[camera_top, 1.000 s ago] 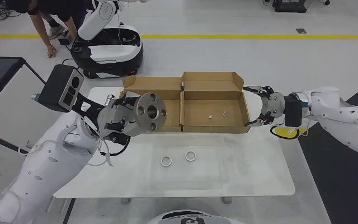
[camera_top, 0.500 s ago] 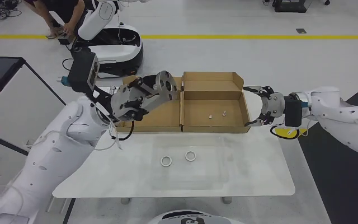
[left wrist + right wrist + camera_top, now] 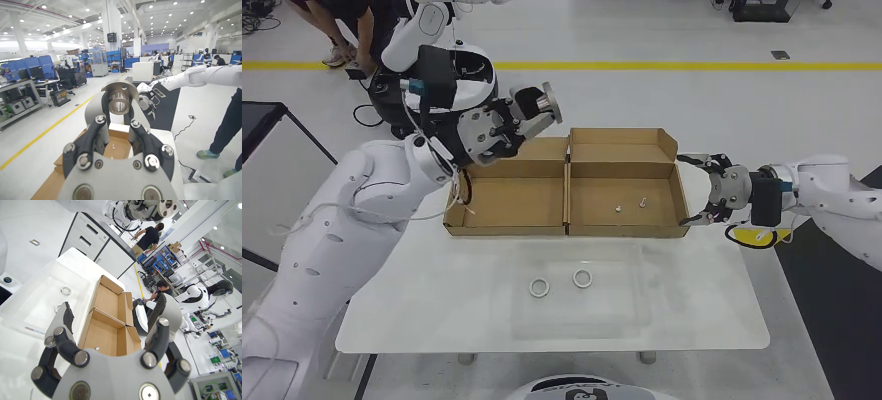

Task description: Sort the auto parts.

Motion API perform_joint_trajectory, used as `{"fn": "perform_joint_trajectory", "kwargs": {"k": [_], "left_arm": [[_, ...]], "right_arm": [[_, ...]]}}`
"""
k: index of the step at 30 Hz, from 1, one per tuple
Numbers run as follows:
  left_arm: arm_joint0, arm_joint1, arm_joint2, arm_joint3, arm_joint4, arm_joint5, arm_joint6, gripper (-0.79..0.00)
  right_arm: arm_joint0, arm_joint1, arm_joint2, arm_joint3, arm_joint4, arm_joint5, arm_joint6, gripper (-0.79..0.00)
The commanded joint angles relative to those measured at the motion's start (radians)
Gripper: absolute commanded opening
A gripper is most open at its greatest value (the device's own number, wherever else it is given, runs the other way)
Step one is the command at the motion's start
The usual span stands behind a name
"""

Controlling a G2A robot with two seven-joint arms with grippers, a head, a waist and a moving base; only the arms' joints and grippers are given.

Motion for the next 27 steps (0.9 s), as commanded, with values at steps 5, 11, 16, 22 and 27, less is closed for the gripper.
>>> {"fn": "perform_joint_trajectory", "kwargs": {"k": [5,11,16,22,27], "left_arm": [[-0.125,-0.021,0.034,0.083,0.084,0.110,-0.148,-0.785],[-0.189,-0.042,0.086,0.143,0.131,0.179,-0.274,-0.785],[-0.215,-0.059,0.135,0.190,0.185,0.217,-0.360,-0.785],[-0.226,-0.073,0.188,0.261,0.253,0.222,-0.458,-0.785],[-0.234,-0.086,0.228,0.311,0.294,0.205,-0.522,-0.785]], "right_arm": [[0.000,0.000,0.000,0.000,0.000,0.000,0.000,0.000],[0.000,0.000,0.000,0.000,0.000,0.000,0.000,0.000],[0.000,0.000,0.000,0.000,0.000,0.000,0.000,0.000],[0.000,0.000,0.000,0.000,0.000,0.000,0.000,0.000],[0.000,0.000,0.000,0.000,0.000,0.000,0.000,0.000]]}}
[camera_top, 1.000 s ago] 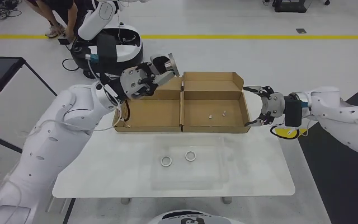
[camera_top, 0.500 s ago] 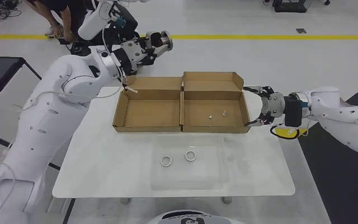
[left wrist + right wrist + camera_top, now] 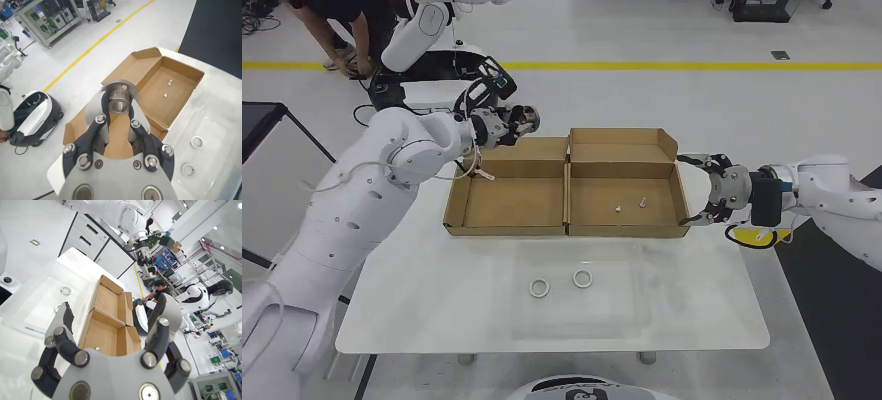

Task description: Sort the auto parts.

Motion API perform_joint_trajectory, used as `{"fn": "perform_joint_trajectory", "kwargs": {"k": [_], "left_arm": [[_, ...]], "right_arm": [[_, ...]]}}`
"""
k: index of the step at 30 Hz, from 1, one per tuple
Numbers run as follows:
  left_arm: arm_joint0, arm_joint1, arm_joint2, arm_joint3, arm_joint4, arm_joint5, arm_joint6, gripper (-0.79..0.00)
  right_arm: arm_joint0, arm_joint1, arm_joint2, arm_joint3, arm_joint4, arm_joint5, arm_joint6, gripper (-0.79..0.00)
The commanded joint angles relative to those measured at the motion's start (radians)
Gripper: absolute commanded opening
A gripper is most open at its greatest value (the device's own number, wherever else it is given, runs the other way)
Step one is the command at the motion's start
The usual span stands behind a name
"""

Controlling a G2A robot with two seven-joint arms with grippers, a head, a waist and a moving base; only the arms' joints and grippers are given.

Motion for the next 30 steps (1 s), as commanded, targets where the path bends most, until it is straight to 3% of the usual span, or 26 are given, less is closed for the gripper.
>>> {"fn": "perform_joint_trajectory", "kwargs": {"k": [1,11,22,30], "left_arm": [[-0.004,-0.006,0.017,0.020,0.018,-0.009,-0.019,-0.785],[-0.077,-0.061,0.120,0.126,0.067,-0.049,-0.071,-0.785],[-0.227,-0.181,0.280,0.369,0.065,-0.138,-0.086,-0.785],[-0.251,-0.264,0.365,0.545,0.051,-0.167,-0.068,-0.785]], "right_arm": [[0.000,0.000,0.000,0.000,0.000,0.000,0.000,0.000],[0.000,0.000,0.000,0.000,0.000,0.000,0.000,0.000],[0.000,0.000,0.000,0.000,0.000,0.000,0.000,0.000],[0.000,0.000,0.000,0.000,0.000,0.000,0.000,0.000]]}}
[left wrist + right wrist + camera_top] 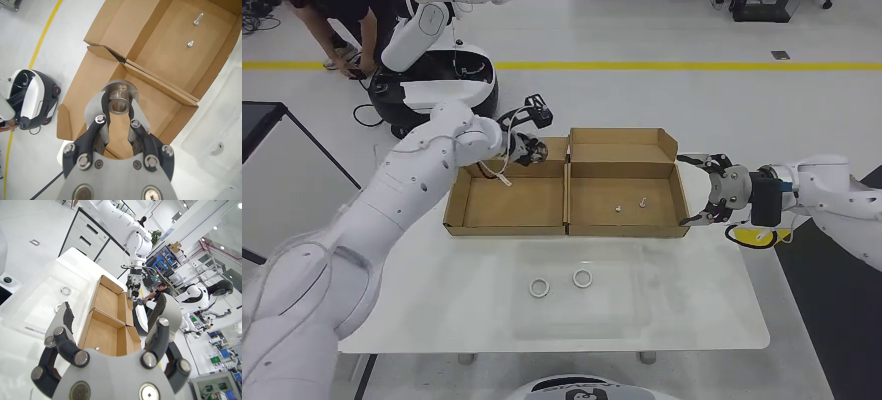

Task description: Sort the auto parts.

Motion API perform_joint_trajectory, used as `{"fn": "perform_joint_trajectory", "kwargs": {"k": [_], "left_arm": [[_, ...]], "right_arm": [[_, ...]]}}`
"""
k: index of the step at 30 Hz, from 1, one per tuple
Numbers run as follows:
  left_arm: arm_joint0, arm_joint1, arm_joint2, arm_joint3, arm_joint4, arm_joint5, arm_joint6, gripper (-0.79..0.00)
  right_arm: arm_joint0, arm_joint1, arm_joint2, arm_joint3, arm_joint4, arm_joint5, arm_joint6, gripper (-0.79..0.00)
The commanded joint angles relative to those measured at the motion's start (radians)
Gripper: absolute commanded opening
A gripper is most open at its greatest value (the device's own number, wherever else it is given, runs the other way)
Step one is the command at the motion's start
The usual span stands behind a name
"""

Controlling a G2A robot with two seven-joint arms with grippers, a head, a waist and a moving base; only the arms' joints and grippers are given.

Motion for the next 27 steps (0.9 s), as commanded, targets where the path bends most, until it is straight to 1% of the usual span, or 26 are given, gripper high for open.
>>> {"fn": "perform_joint_trajectory", "kwargs": {"k": [1,4,9,15,19,27], "left_arm": [[0.002,-0.018,0.016,0.040,-0.007,-0.003,0.006,-0.785],[0.007,-0.045,0.039,0.102,-0.008,-0.004,0.007,-0.785],[0.007,-0.087,0.074,0.195,0.005,-0.036,-0.006,-0.785],[0.010,-0.134,0.100,0.275,0.009,-0.069,0.008,-0.785],[0.017,-0.163,0.112,0.325,0.016,-0.060,0.019,-0.785],[0.030,-0.210,0.128,0.409,0.027,-0.072,0.024,-0.785]], "right_arm": [[0.000,0.000,0.000,0.000,0.000,0.000,0.000,0.000],[0.000,0.000,0.000,0.000,0.000,0.000,0.000,0.000],[0.000,0.000,0.000,0.000,0.000,0.000,0.000,0.000],[0.000,0.000,0.000,0.000,0.000,0.000,0.000,0.000],[0.000,0.000,0.000,0.000,0.000,0.000,0.000,0.000],[0.000,0.000,0.000,0.000,0.000,0.000,0.000,0.000]]}}
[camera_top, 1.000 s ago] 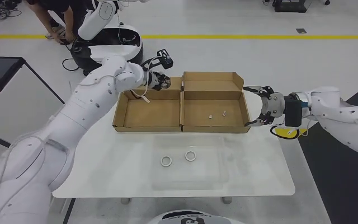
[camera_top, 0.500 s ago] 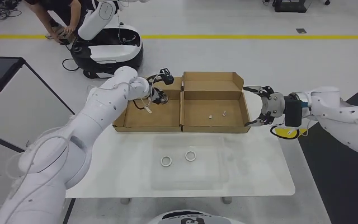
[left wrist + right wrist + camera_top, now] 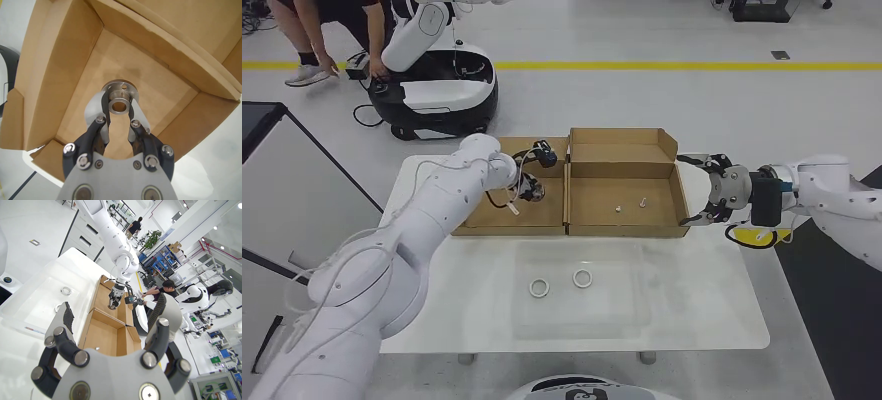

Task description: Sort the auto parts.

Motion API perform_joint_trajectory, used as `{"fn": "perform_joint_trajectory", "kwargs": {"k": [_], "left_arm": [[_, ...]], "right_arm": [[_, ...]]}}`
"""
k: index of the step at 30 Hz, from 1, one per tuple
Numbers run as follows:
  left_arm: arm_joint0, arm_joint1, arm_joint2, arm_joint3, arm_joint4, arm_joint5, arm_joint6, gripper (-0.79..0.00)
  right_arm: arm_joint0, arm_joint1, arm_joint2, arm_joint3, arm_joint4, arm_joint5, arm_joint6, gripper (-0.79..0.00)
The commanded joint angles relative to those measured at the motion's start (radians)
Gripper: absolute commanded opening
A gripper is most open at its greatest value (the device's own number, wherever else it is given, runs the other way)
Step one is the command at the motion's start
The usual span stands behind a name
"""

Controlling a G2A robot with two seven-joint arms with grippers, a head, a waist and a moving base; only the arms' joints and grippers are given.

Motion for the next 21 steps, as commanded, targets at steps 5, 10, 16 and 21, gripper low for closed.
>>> {"fn": "perform_joint_trajectory", "kwargs": {"k": [5,10,16,21], "left_arm": [[0.002,-0.031,0.009,0.048,0.014,-0.009,0.000,-0.785],[0.001,-0.055,0.018,0.083,0.037,-0.019,-0.005,-0.785],[-0.002,-0.082,0.026,0.119,0.062,-0.023,-0.006,-0.785],[-0.003,-0.101,0.028,0.151,0.076,-0.030,-0.003,-0.785]], "right_arm": [[0.000,0.000,0.000,0.000,0.000,0.000,0.000,0.000],[0.000,0.000,0.000,0.000,0.000,0.000,0.000,0.000],[0.000,0.000,0.000,0.000,0.000,0.000,0.000,0.000],[0.000,0.000,0.000,0.000,0.000,0.000,0.000,0.000]]}}
